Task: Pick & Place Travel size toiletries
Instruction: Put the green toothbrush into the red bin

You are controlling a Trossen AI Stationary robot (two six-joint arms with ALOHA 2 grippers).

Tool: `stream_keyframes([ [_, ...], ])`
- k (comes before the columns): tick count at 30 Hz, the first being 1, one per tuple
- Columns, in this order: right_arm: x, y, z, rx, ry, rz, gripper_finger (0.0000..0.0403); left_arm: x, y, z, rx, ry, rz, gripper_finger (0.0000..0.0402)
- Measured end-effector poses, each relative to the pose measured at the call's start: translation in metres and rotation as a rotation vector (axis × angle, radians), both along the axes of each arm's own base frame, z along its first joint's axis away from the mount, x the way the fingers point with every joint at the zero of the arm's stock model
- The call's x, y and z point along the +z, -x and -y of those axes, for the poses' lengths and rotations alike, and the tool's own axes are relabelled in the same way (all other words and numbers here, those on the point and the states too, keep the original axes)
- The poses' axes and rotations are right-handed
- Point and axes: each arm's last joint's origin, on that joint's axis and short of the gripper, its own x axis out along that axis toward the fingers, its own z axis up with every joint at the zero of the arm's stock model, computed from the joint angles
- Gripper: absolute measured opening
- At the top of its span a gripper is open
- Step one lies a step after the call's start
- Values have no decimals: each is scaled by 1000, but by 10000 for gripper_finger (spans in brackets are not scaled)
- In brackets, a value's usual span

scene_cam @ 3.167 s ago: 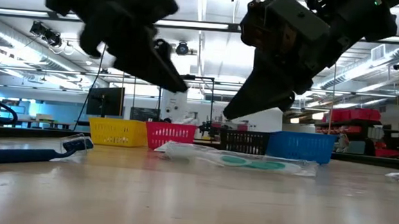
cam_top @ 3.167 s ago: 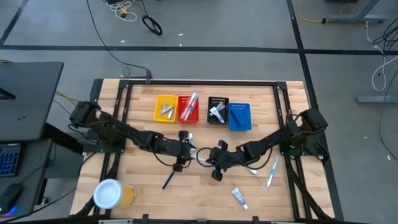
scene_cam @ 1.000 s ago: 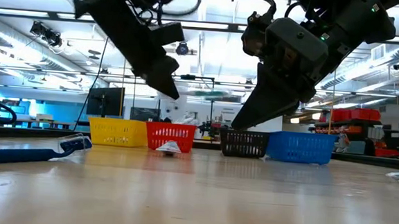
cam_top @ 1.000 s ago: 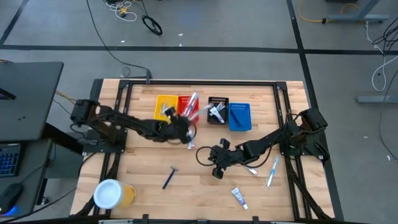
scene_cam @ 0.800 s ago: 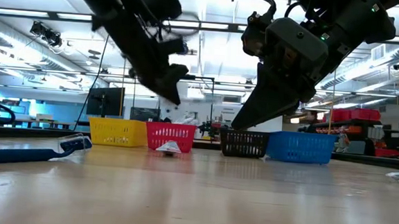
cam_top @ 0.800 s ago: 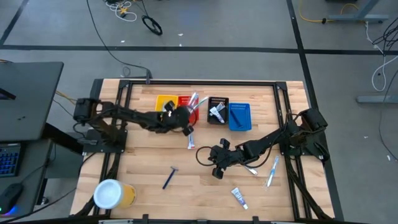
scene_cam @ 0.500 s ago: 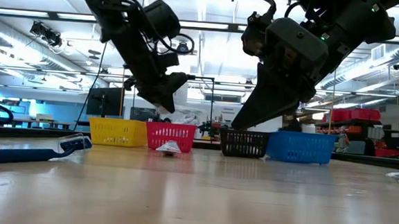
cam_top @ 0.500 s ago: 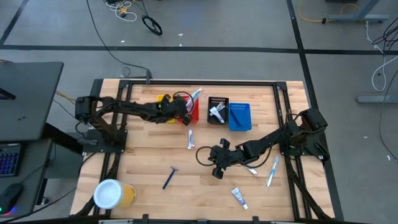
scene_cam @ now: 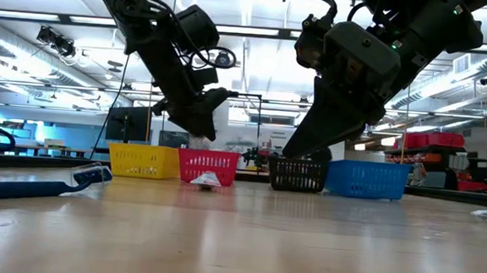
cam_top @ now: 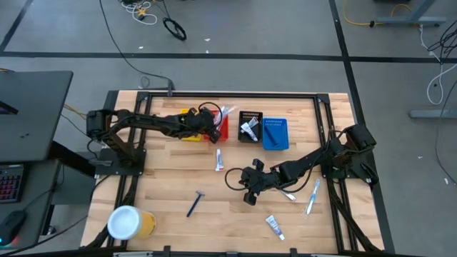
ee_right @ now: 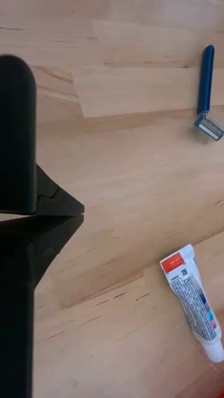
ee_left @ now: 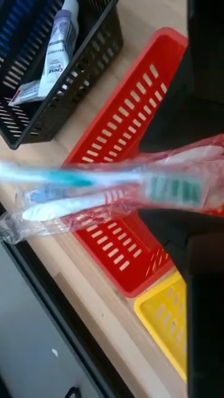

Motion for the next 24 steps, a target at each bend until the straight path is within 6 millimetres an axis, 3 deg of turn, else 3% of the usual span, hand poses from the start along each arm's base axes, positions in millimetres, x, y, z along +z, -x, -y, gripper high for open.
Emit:
stream_keyframes([
  [6,0,0,0,0,0,0,1,0,0,1,7,53,35,220],
  [11,0,0,0,0,0,0,1,0,-1,1,-3,46,31,242],
  [24,0,0,2,-56,61,19,1,2,-7,16,-110,-19,4,204],
])
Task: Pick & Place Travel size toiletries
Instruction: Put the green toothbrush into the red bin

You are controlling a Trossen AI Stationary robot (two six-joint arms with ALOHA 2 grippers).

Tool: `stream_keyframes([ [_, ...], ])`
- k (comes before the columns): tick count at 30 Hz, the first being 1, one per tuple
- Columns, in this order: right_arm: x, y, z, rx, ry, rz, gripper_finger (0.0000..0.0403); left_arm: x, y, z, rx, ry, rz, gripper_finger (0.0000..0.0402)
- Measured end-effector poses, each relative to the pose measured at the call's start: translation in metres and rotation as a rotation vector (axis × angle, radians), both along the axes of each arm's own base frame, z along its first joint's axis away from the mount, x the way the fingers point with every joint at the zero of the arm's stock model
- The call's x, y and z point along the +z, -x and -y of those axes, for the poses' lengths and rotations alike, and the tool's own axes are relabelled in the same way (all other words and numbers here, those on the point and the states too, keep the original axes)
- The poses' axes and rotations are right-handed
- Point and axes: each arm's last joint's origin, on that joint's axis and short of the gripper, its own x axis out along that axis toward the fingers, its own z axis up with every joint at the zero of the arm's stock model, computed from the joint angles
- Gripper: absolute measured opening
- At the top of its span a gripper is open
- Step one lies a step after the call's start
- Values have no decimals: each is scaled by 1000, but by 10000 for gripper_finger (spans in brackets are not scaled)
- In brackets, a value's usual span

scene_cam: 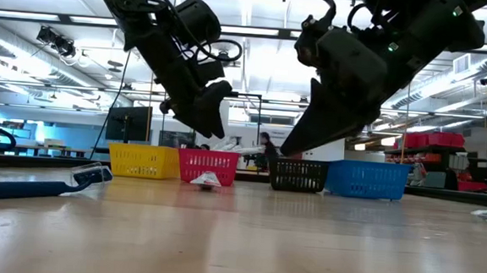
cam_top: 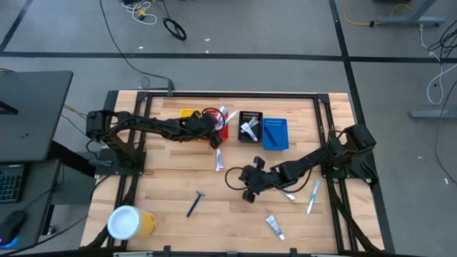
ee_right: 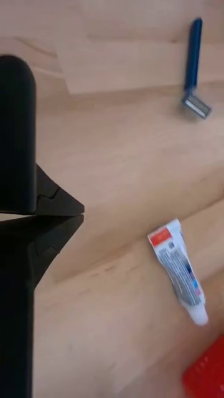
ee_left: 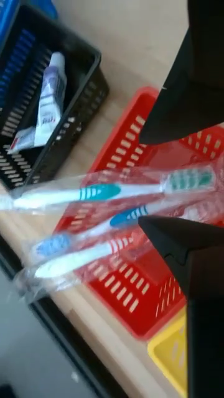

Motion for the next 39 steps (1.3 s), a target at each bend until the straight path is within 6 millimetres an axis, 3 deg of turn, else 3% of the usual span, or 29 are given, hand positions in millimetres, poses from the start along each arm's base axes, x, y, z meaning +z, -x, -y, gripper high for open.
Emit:
stream_keyframes([
  [5,0,0,2,-21,20,7,1,2,-2,4,-20,-58,-4,166],
  [10,0,-2,6,-21,25,3,1,16,-14,2,-177,-124,133,148],
  [16,0,-4,14,-40,29,-1,1,25,-15,-19,-248,-122,243,166],
  [21,0,-5,20,-58,31,-6,1,22,-9,-32,-242,-126,186,191],
  [26,0,-7,27,-62,46,-11,1,22,-9,-32,-306,-178,148,202],
  [29,0,-8,31,-73,47,-11,1,15,-13,-32,-325,-168,152,203],
  [36,0,-9,33,-103,22,1,1,-21,-24,-38,-276,-210,62,203],
  [39,0,-9,33,-103,23,-2,1,-22,-24,-40,-216,-265,24,204],
])
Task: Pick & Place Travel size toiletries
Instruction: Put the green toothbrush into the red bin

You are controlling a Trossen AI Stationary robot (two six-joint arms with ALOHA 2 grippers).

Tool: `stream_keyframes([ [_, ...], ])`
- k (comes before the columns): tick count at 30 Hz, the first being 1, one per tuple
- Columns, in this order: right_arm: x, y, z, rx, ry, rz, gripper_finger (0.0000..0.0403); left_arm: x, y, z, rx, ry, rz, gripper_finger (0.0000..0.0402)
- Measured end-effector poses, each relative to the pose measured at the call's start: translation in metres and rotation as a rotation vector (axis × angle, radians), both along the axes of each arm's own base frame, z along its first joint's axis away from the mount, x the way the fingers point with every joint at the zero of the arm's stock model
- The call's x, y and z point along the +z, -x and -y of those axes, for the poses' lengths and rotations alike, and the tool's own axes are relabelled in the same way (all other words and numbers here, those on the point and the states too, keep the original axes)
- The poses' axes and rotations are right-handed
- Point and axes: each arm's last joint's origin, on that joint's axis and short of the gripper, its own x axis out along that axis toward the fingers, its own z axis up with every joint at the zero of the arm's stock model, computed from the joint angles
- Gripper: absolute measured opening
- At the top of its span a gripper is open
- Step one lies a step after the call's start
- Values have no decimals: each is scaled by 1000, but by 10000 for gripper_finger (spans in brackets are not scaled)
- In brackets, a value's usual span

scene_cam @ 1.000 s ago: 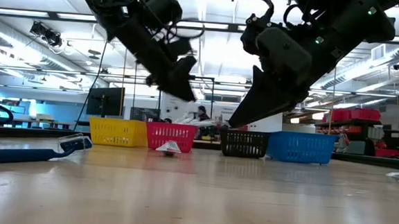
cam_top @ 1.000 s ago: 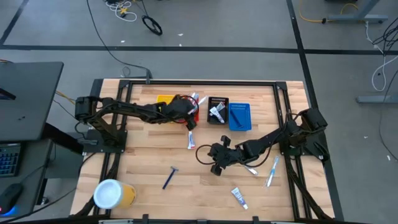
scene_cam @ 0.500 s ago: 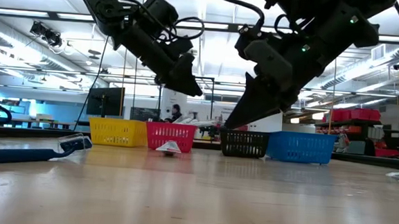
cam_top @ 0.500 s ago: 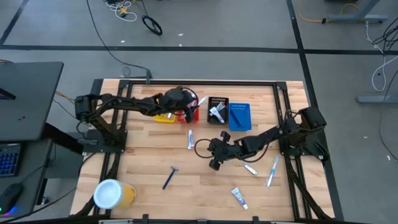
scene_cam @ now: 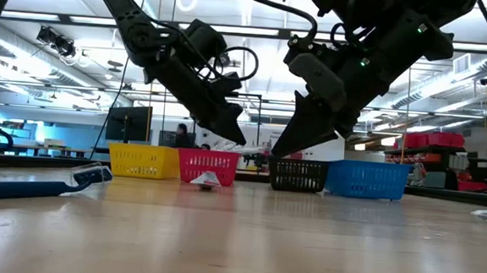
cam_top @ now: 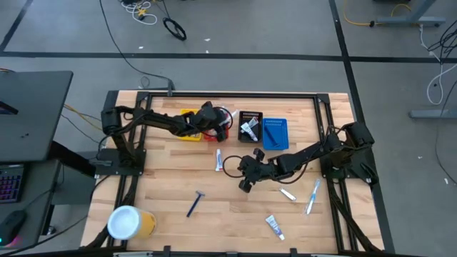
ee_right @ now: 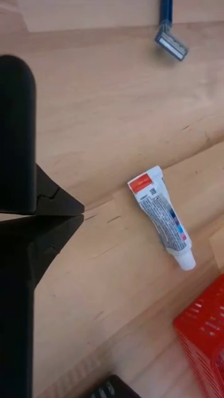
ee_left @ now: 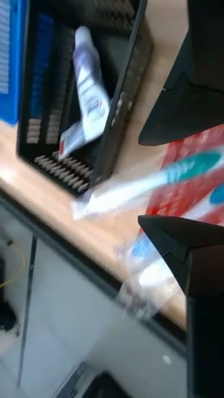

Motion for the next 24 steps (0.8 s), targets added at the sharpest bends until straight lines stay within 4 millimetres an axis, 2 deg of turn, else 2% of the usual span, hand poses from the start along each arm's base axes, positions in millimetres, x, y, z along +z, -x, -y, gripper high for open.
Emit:
stream_keyframes([
  [6,0,-1,4,-4,7,2,1,-1,2,-6,-55,86,32,203],
  [16,0,-3,13,-30,7,1,1,-5,10,-19,4,111,-5,203],
  [24,0,-3,13,-31,7,1,1,-7,9,-16,-52,185,5,203],
])
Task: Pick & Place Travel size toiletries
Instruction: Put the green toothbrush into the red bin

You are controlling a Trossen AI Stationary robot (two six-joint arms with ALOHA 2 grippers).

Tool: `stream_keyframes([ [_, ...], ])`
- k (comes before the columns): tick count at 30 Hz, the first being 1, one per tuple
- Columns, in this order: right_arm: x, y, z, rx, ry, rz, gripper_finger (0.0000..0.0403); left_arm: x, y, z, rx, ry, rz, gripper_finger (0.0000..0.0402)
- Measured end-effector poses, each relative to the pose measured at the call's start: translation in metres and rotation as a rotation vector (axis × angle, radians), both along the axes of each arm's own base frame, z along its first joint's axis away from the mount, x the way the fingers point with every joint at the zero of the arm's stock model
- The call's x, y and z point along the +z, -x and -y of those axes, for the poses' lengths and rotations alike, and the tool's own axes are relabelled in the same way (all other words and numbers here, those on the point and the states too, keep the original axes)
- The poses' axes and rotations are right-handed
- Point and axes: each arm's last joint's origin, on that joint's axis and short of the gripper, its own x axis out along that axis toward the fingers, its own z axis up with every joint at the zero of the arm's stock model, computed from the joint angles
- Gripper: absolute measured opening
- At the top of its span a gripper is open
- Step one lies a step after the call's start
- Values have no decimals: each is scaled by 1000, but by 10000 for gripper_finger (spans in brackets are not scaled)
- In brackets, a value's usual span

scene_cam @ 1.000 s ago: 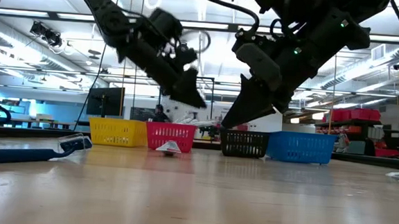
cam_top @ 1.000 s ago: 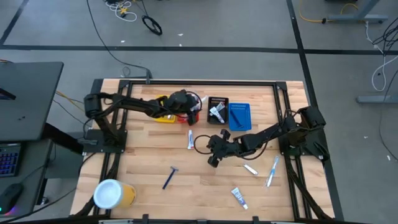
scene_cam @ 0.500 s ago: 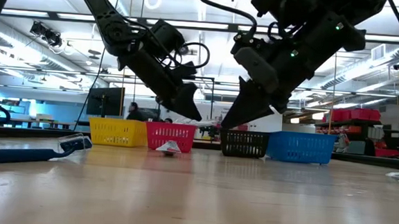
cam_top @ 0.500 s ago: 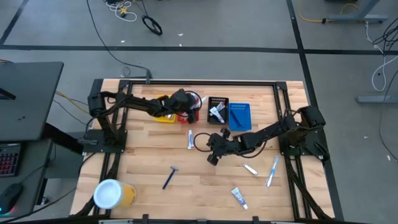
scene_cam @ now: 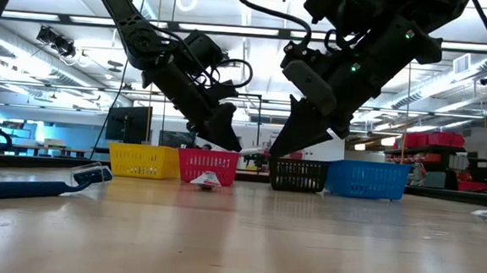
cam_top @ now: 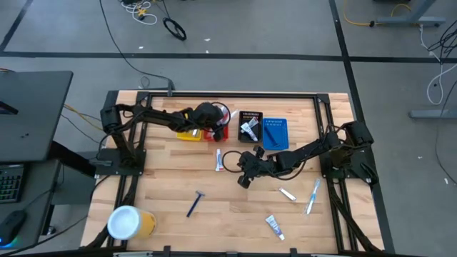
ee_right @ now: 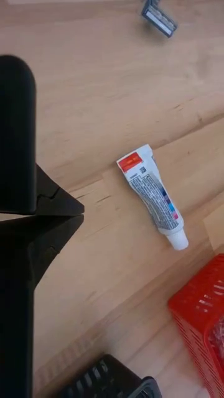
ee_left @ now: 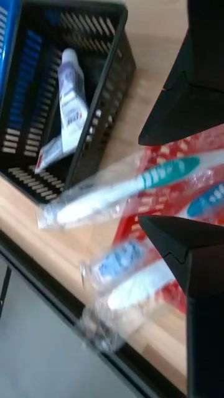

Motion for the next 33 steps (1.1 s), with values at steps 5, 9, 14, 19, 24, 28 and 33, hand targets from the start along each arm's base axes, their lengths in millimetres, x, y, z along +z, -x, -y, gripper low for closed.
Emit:
stream_keyframes([
  [5,0,0,0,0,0,0,1,-1,1,1,-14,16,-14,201],
  [9,0,0,0,0,0,0,1,-5,4,1,0,25,-55,176],
  [14,0,0,0,0,0,0,1,-4,4,0,4,22,-54,124],
  [19,0,0,0,0,0,-1,1,-2,3,-1,50,2,-33,70],
  [24,0,0,0,0,0,0,1,-2,3,-2,97,7,-24,20],
  [28,0,0,0,0,0,0,1,-2,3,-1,143,28,-7,7],
  [33,0,0,0,0,0,-1,1,-2,1,4,224,-12,-10,7],
])
